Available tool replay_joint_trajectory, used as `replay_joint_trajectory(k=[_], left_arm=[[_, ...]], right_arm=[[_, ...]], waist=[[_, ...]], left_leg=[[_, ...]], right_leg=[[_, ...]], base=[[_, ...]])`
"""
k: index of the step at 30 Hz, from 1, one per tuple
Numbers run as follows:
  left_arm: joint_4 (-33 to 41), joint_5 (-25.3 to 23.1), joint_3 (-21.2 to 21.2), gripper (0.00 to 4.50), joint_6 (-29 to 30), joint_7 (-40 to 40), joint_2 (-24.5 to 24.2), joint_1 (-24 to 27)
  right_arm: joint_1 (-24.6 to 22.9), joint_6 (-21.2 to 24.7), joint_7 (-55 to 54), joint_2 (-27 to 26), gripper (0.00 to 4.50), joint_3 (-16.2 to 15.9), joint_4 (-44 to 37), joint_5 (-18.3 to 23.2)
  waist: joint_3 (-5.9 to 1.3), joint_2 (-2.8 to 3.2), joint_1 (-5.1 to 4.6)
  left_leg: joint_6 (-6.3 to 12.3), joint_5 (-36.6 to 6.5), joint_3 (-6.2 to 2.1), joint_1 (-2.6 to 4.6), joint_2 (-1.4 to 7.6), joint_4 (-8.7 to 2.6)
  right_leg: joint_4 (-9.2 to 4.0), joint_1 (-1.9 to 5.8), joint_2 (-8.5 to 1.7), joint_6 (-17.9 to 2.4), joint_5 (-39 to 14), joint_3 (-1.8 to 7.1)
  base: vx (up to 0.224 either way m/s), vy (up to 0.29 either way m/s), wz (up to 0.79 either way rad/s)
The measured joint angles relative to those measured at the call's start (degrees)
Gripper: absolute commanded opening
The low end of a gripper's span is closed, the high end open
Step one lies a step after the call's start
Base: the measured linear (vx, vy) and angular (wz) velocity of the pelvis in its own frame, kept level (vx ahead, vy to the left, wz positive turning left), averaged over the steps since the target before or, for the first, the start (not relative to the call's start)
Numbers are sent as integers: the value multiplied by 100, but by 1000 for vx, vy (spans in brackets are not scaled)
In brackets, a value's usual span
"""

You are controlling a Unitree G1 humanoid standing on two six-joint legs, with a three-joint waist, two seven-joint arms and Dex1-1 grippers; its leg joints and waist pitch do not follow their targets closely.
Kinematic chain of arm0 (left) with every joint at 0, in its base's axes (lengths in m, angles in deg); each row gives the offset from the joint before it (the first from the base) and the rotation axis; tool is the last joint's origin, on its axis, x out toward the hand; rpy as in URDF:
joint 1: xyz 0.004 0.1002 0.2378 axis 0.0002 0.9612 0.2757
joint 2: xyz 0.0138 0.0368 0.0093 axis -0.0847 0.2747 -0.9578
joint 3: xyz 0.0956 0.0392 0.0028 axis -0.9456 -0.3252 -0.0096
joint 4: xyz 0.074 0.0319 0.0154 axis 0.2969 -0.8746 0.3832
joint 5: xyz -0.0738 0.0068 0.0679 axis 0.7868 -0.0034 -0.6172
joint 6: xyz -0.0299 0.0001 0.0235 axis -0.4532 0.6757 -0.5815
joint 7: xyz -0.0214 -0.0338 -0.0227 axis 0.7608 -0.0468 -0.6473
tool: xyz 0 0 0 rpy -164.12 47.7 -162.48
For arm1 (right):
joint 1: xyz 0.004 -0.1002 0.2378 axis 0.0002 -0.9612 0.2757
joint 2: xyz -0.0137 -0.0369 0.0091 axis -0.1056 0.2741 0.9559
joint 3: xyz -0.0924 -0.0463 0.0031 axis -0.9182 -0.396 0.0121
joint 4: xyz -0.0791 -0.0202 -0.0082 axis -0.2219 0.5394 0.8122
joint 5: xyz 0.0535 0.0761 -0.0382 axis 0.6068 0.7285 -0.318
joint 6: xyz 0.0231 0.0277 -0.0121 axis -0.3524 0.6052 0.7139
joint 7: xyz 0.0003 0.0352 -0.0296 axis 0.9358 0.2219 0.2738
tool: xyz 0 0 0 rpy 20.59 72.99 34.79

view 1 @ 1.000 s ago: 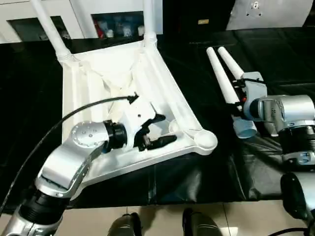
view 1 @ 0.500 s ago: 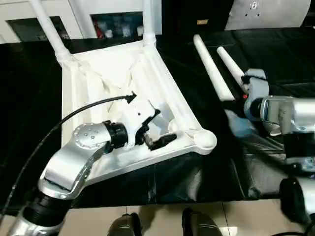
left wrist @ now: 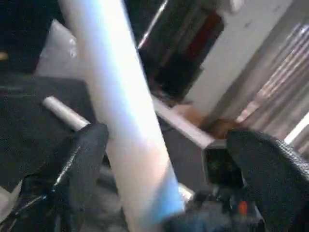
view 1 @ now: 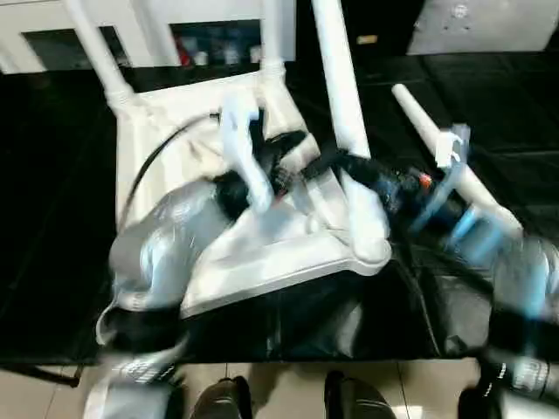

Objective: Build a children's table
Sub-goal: Pick table leg

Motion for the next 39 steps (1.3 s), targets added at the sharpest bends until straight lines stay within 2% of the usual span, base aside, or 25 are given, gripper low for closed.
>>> replay_joint_trajectory(k=[6,11,13,16,20,23,27,31,37,39], left_arm=[[-115,186,30,450,395,277,170,-7],[-112,387,142,450,490,432,177,-7],[-96,475,159,433,530,450,172,-7],[-72,547,213,416,542,458,183,-7],[13,601,246,416,569,481,181,1],[38,572,236,416,493,604,151,31],[122,244,46,416,245,802,89,97],[224,-440,-330,402,-265,1100,49,232],[303,-1410,-921,399,-1419,1367,64,593],[295,-1545,-1047,399,-1618,1400,64,643]], right_arm=[[-192,76,120,-14,185,-98,-263,336],[-269,-12,108,65,185,-239,-427,337],[-324,-74,108,87,185,-333,-480,317],[-380,-312,99,167,185,-565,-490,89],[-423,-553,57,235,185,-780,-572,-139],[-438,-1120,-139,231,185,-1050,-666,-608],[-439,-1563,-516,119,185,-1224,-665,-1048],[-502,-2241,-827,48,185,-1623,-664,-1693],[-816,-3260,-1065,-230,184,-2103,-642,-2323],[-844,-3434,-1071,-250,184,-2233,-581,-2432]], waist=[[0,0,0],[0,0,-1],[0,0,7],[0,0,13],[0,-1,16],[0,-1,15],[0,-1,6],[0,-1,2],[0,-1,-4],[0,-1,-4]], left_leg=[[0,0,-7,-9,-1,-5],[3,-1,-7,-18,-2,-25],[7,-4,-7,-23,-3,-28],[12,-7,-7,-30,-4,-35],[17,-4,-8,-31,-4,-52],[17,-4,-10,-30,-4,-60],[18,-4,-11,-30,-3,-64],[15,-5,-11,-30,-2,-63],[10,-8,-13,-33,-3,-64],[9,-8,-13,-35,-3,-63]], right_leg=[[-32,6,0,24,-14,-7],[-77,12,0,40,-5,-12],[-81,12,0,40,-4,-12],[-81,8,0,40,-4,-12],[-81,3,0,41,-4,-15],[-81,2,0,42,-4,-19],[-81,0,1,42,-4,-20],[-81,0,1,43,-5,-20],[-83,0,1,46,-6,-21],[-83,0,0,46,-6,-20]], base=[[0,0,0],[0,0,0],[0,0,0],[0,0,0],[0,0,0],[0,0,0],[0,0,0],[0,0,0],[0,0,0],[0,0,0]])
